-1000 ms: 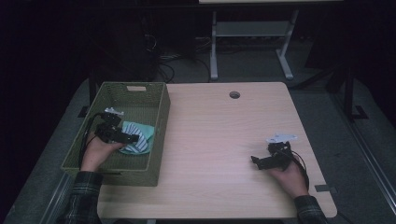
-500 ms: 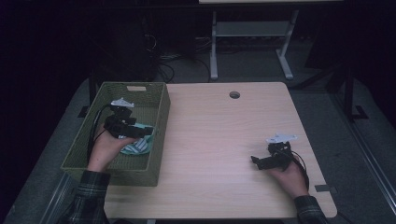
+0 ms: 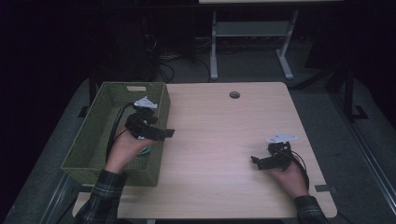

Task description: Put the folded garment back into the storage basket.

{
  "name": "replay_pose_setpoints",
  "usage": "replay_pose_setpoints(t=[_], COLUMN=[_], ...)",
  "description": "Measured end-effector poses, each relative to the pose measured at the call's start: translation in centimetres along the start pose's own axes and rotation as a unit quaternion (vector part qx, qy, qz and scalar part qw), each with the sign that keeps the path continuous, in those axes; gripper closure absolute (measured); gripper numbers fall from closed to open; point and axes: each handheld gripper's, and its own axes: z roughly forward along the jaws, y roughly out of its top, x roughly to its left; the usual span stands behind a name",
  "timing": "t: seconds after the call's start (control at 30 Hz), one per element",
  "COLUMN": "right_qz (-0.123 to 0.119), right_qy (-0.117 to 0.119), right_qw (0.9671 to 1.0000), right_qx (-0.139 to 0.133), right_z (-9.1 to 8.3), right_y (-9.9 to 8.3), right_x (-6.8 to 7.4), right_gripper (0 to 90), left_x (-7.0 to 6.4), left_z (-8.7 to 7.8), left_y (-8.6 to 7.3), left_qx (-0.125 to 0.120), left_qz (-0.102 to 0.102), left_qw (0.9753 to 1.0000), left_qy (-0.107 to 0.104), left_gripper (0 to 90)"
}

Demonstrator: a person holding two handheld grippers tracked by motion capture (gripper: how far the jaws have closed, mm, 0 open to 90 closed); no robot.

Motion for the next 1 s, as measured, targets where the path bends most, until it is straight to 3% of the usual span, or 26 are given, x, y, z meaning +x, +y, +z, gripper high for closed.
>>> replay_pose_setpoints(t=[0.6,1.0], right_qz=[0.000,0.000], right_qy=[0.000,0.000], right_qw=[1.0000,1.0000], right_qx=[0.000,0.000], right_z=[0.0,0.0], right_y=[0.0,0.0], right_x=[0.0,0.0], right_gripper=[0.1,0.1], left_x=[-6.1,-8.3], left_z=[5.2,9.6], left_y=[1.3,-0.9], left_qx=[-0.018,0.010], left_qz=[0.038,0.051], left_qw=[0.9984,0.9973], left_qy=[-0.037,-0.052], left_gripper=[14.2,14.2])
